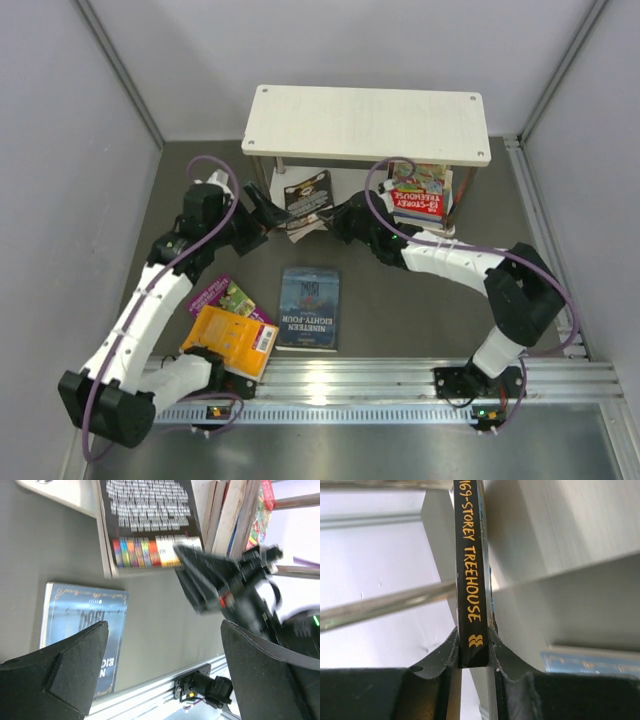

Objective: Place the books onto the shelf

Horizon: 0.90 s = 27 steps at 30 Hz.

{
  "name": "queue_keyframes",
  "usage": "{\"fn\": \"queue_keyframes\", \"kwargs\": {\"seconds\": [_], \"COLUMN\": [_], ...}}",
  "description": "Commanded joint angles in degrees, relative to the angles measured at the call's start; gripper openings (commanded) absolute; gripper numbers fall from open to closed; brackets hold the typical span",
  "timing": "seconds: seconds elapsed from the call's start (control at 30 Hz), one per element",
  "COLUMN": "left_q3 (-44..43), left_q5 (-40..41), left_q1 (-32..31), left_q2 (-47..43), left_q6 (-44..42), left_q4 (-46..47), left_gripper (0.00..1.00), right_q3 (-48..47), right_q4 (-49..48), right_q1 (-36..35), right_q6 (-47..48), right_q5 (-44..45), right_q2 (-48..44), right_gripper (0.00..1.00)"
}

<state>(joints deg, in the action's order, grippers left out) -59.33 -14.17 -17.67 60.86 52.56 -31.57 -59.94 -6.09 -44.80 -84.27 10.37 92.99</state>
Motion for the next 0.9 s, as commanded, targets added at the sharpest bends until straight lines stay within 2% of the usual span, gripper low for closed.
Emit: {"fn": "queue_keyframes", "kwargs": {"seconds": [0.0, 0.2, 0.3, 0.47, 0.63, 0.87], "left_q3": [-1.76, 1.58, 3.25, 4.75, 6.33, 7.48], "left_q5": [3.98, 5.47, 5.39, 5.12, 4.51, 3.45], "left_q1": [-0.08, -0.08, -0.08, -0.08, -0.08, -0.08], "left_q2": [-5.13, -13.92, -17.78, -21.31, -22.54, -22.45], "left_q6": [-0.17, 0.88, 1.49, 1.24, 0.62, 0.36], "left_q4": [-8.76, -17.11, -19.84, -22.21, -22.92, -21.87], "left_gripper": [0.99, 0.99, 0.99, 0.99, 0.98, 0.98], "right_q3": [-7.37, -18.09, -19.94, -16.88, -9.06, -13.26], "right_q4": [-2.00, 1.07, 2.39, 3.27, 4.07, 5.82], "right_q1": [-1.61, -2.75, -3.02, -3.28, -3.54, -3.37], "right_q6": [-0.02, -1.51, -2.47, -5.81, -9.95, -7.33], "right_q5": [5.53, 6.86, 6.76, 10.01, 14.32, 14.51], "right_q2": [3.68, 13.17, 16.08, 15.82, 10.73, 13.88], "right_gripper": [0.00, 0.00, 0.00, 0.00, 0.00, 0.00]}}
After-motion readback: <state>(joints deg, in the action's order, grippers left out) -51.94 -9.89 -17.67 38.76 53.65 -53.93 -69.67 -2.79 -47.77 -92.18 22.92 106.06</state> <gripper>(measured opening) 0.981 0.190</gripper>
